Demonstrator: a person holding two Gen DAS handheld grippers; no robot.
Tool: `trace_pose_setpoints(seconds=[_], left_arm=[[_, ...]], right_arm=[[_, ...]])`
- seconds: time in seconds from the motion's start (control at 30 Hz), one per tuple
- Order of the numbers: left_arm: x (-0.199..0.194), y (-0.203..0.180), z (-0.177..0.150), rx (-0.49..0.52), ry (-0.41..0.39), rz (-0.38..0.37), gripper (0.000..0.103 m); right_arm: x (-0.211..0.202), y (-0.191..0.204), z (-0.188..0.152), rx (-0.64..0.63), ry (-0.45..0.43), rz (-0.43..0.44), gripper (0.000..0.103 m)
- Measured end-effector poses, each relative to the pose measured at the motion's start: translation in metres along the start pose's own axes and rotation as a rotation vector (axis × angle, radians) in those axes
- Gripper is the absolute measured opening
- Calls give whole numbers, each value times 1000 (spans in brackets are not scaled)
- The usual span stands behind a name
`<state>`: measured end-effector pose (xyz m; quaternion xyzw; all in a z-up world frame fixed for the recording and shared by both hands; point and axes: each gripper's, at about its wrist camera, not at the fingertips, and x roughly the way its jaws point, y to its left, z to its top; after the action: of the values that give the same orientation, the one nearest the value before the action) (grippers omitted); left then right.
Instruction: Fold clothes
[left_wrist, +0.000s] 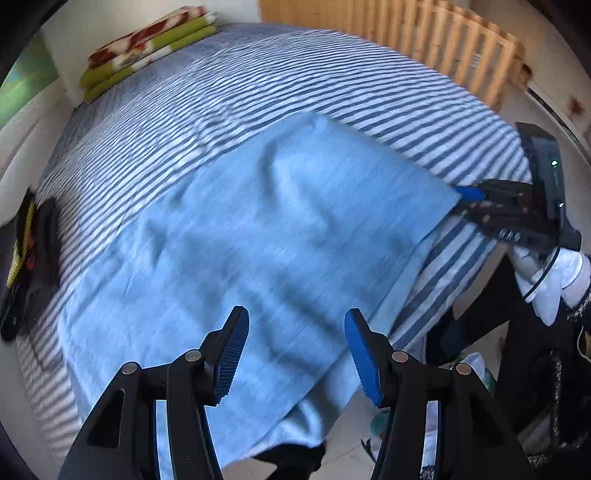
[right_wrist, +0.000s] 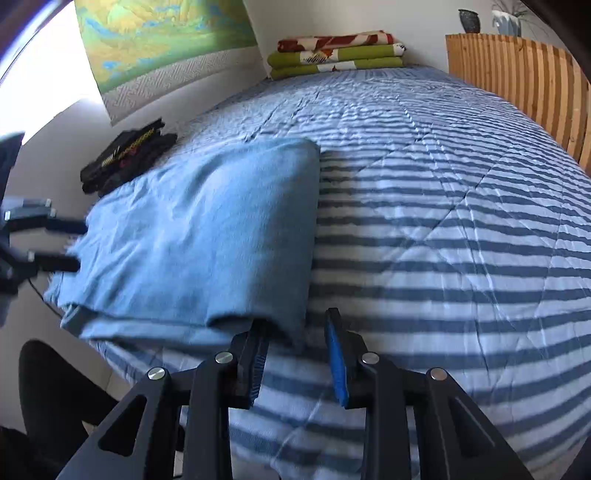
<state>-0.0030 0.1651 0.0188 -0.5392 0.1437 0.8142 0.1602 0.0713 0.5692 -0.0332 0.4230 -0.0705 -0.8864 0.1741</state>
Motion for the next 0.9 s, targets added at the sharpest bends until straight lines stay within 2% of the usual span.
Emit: trace_pose_setpoints(seconds=[0.07,0.13,0.27,0.3,0.43,0.53,0.57,0.63,0.77,0.9], left_arm=[[-9,29,-17,-127,0,34,58],[-23,69,-41,-300,-23,67,58],[-33,136,-101,-615,-32,86,59],[-31,145,-113,-665,-24,79,60],[-10,172,-158,-904,-18,-45,61],[8,178,-169,-942,-9,-11,63],[9,179,-170,-951,-14,-10,68],[18,183,-176,-993,-29,-34,70],[18,176,-171,-968,-42,-12,68],[11,159,-161,-912,-22,23,59]], right_arm=[[2,-9,-1,26,-13,15,27],[5,-8,-1,21,-2,15,28],[9,2,4,-5,0,-9,28],[11,3,4,2,5,-7,28],[17,3,6,23,12,-1,28],[23,4,5,24,16,-11,28],[23,5,5,20,12,-16,28],[24,9,5,5,10,-19,29],[24,11,4,-5,3,-28,29],[23,11,4,2,1,-31,29]])
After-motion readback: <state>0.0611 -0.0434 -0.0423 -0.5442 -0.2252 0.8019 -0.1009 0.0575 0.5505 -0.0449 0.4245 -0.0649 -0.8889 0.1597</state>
